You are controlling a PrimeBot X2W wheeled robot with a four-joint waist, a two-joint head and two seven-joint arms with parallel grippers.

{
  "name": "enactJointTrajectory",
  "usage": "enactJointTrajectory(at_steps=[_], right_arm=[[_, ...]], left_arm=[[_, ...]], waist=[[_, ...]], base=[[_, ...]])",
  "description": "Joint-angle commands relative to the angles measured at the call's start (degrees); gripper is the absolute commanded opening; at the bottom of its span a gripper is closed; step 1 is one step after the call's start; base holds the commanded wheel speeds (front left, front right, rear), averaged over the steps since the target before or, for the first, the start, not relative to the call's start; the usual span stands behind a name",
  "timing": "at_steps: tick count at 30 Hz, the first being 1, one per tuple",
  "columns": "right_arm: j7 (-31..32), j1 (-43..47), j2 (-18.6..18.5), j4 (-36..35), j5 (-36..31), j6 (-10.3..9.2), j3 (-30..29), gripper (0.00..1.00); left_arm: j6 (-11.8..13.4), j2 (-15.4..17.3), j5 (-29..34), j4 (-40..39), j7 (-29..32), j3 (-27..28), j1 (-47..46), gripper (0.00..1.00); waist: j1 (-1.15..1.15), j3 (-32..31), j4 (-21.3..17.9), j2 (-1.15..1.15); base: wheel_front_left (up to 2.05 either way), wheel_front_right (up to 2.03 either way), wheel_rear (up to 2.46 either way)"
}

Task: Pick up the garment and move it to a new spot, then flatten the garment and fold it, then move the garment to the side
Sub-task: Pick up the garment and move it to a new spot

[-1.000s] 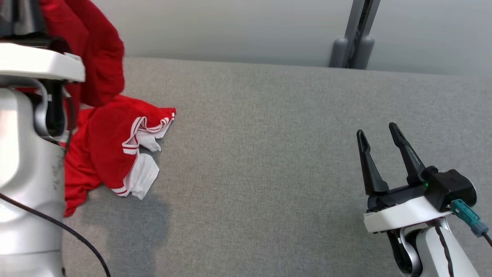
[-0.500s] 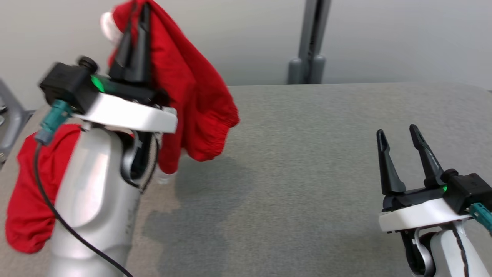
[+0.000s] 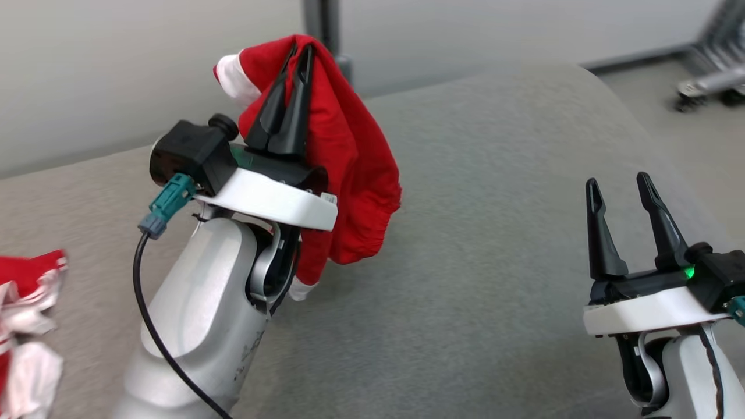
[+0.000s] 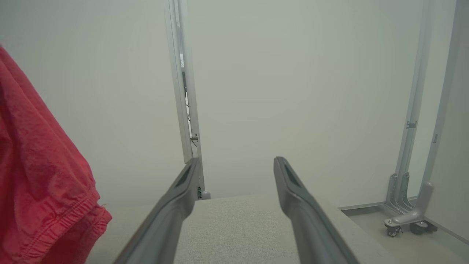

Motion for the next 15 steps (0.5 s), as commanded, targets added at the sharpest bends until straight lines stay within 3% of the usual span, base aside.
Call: enactJointTrajectory(at_steps=[1, 9, 15], right_arm=[[0.0, -0.6, -0.2, -0.3, 0.5, 0.01, -0.1, 1.0], [0.0, -1.6, -0.2, -0.1, 2.8, 0.01, -0.2, 1.0], [0.0, -1.9, -0.2, -0.4, 3.6, 0.01, 0.2, 1.0]], left_arm=[[0.6, 0.3, -0.4, 0.3, 0.0, -0.2, -1.2, 0.0], [3.7, 0.4, 3.2, 7.5, 0.0, -1.6, -3.1, 0.0], [4.0, 0.3, 6.3, 18.8, 0.0, -4.2, -2.7, 0.0]], waist=[[0.0, 3.7, -6.1, 0.0], [0.0, 7.7, -13.4, 0.0], [0.0, 8.9, -14.7, 0.0]], base=[[0.0, 0.0, 0.0], [0.0, 0.0, 0.0], [0.0, 0.0, 0.0]])
